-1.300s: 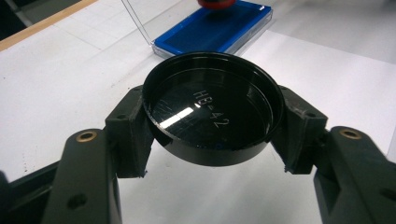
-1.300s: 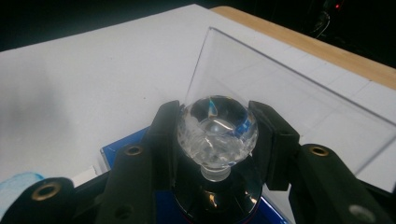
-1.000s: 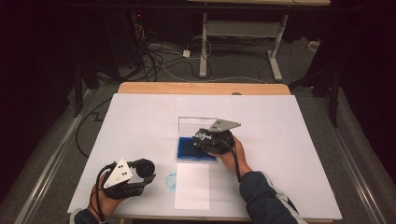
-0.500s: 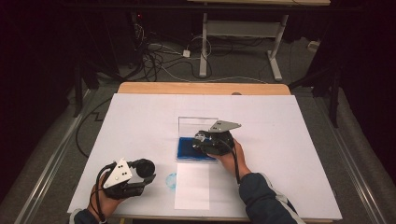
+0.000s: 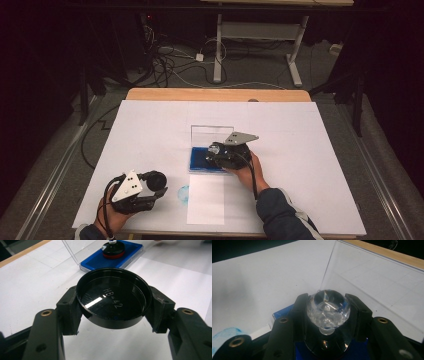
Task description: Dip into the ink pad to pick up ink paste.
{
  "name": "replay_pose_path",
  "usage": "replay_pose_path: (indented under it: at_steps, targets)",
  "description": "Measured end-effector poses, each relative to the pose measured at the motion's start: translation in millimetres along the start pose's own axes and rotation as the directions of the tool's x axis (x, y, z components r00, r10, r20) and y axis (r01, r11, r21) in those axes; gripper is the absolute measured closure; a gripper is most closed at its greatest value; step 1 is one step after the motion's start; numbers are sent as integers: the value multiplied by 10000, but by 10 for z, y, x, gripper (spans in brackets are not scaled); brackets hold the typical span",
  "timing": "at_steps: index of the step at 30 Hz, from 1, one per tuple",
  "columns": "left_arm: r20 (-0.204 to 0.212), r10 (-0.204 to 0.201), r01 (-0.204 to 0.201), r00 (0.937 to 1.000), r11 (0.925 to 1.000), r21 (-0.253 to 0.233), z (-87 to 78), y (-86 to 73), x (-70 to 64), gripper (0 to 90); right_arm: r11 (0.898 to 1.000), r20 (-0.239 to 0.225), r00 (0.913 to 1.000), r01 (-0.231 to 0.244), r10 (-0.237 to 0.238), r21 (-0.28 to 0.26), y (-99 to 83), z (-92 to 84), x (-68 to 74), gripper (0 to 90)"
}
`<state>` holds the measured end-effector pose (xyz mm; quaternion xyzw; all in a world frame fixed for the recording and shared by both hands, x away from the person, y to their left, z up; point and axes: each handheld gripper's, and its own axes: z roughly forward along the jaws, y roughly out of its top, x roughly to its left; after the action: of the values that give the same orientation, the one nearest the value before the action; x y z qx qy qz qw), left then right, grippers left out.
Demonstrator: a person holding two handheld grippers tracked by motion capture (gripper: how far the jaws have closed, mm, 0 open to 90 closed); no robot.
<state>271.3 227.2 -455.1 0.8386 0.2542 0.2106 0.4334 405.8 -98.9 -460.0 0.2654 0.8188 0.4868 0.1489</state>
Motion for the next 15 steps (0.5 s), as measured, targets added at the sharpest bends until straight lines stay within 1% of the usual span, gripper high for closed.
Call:
replay_pose_path:
  at_steps: [2,7,9,10,12,15]
  targets:
    - [-14,44,-44,10000,10000,26,1,1,-2,360,10000,17,10000,57,-57,34,4,-2,3,568]
    - [-33,17,-17,10000,10000,-12,-1,4,5,360,9999,94,9999,91,-92,56,9,-5,18,567]
    - [-30,-1,1,10000,10000,-32,3,5,3,360,9997,104,9997,223,-224,75,18,-10,22,566]
    - [-28,1,-1,10000,10000,-34,4,5,2,360,9998,99,9998,195,-196,89,20,-16,24,566]
    - [-37,13,-13,10000,10000,-26,7,8,5,360,9995,144,9994,320,-321,49,34,-30,22,566]
    - [-30,9,-9,10000,10000,-34,10,11,8,360,9996,136,9995,270,-269,-116,60,-71,22,567]
